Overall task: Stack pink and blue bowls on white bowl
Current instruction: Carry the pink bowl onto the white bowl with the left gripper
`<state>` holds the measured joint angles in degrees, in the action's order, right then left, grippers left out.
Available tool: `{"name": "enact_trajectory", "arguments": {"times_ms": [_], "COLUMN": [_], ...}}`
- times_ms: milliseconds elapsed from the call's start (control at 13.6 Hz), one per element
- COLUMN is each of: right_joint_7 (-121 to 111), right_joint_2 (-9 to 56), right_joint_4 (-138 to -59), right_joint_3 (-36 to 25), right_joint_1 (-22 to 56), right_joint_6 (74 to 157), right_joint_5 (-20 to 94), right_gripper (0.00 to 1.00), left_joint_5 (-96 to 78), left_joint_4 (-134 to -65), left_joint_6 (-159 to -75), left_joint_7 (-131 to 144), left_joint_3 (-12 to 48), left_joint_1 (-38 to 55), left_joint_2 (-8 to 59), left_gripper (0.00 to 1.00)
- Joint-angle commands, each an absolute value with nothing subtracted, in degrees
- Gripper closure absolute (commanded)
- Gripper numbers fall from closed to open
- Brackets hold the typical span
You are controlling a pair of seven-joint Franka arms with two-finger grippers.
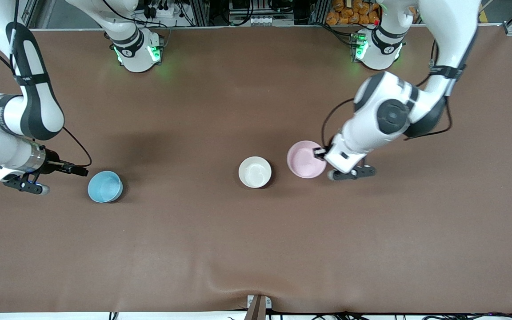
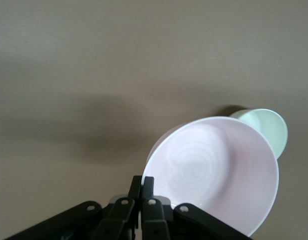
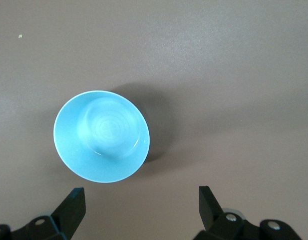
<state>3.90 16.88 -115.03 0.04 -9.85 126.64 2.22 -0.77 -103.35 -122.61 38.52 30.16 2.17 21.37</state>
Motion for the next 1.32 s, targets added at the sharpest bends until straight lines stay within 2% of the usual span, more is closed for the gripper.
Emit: {"name": "enact_trajectory", "arguments": {"times_ms": [0,367,808,1029,1249], "right_joint_7": [3.6,3.5,3.1,3.1,3.1], "right_joint_2": [15.6,20.1,22.9,25.1,25.8], "right_joint_4": [-119.6,-120.1,-119.5,-117.7,-117.2], "right_joint_3": [0.0,0.0,0.0,0.0,0.0], "right_joint_1": [-9.0,-7.6,-8.9,-9.8,-9.8], "right_joint_6": [131.7,137.4,139.1,139.1,139.1], "right_joint_5": [2.8,2.7,2.7,2.7,2.7], "right_gripper": [0.0,0.0,0.0,0.06,0.19], "left_joint_5": [2.5,3.1,7.1,7.2,8.6], "left_joint_4": [-105.2,-106.9,-104.9,-103.6,-102.0], "left_joint_6": [-129.1,-140.8,-150.5,-150.7,-150.8], "left_joint_7": [46.7,52.3,52.4,52.2,52.2], "left_joint_3": [30.2,29.7,29.5,29.3,28.7], "left_joint_1": [6.8,12.7,13.3,14.1,14.5], "left_joint_2": [22.4,26.5,34.3,36.1,37.7], "left_gripper": [1.0,1.0,1.0,1.0,1.0]}}
